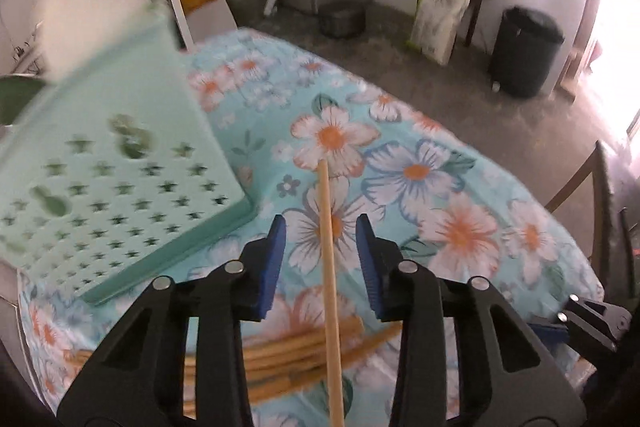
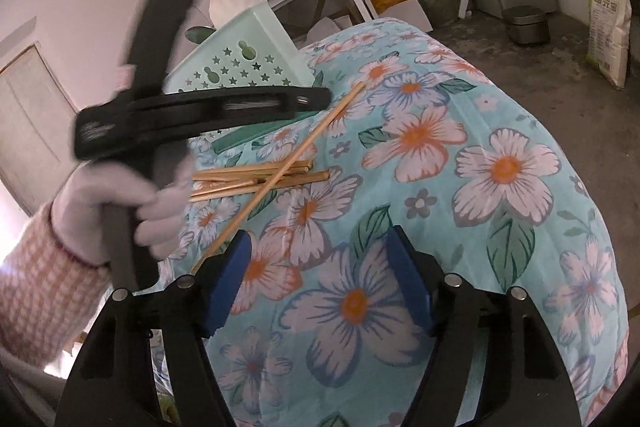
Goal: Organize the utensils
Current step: 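Close the left tool on one wooden chopstick and lift it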
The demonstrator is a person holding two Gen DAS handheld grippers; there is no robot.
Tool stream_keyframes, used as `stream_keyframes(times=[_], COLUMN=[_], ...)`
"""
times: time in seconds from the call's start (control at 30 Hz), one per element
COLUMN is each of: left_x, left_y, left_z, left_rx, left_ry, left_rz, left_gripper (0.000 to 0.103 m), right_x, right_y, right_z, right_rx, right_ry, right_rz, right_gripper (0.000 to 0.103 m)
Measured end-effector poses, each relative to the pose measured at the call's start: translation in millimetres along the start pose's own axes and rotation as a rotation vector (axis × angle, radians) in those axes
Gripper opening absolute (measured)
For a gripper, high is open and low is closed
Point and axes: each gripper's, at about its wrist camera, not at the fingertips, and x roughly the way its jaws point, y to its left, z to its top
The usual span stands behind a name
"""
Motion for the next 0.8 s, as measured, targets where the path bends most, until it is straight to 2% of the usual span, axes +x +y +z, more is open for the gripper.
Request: stream_keyframes(times=[0.07, 0.13, 0.17, 0.3, 0.53, 0.67, 0.8], left_x=[12, 20, 21, 2, -83, -117, -129], left_y=[0, 1, 2, 4, 22, 52, 86], left_z=[1, 0, 0, -3, -27, -59, -108], left_rx=[-0.003, -0.023, -0.029, -0.049, -0.120, -0.250, -0.406], left_ry=[0.035, 0.058, 0.059, 0.031, -0.047, -0.070, -0.042], left_rz=[0.007, 0.008, 0.007, -0.003, -0.062, -0.039, 0.004], left_gripper=[0.023, 0.008, 0.006, 0.006, 0.006, 0.006, 0.006], right_x=[0, -1, -2, -1, -1, 2, 4], right_y=[-1, -1, -2, -3, -4, -3, 4], right_z=[-1, -1, -1, -1, 0, 1, 2], right_rx=[-0.002, -0.004, -0.002, 0.003, 0.017, 0.019, -0.005], right_ry=[-0.001, 0.000, 0.000, 0.004, 0.011, 0.019, 0.038], right_rz=[0.003, 0.002, 0.002, 0.001, -0.001, -0.020, -0.050], right_gripper=[0.068, 0.065, 0.064, 0.062, 0.062, 0.061, 0.061])
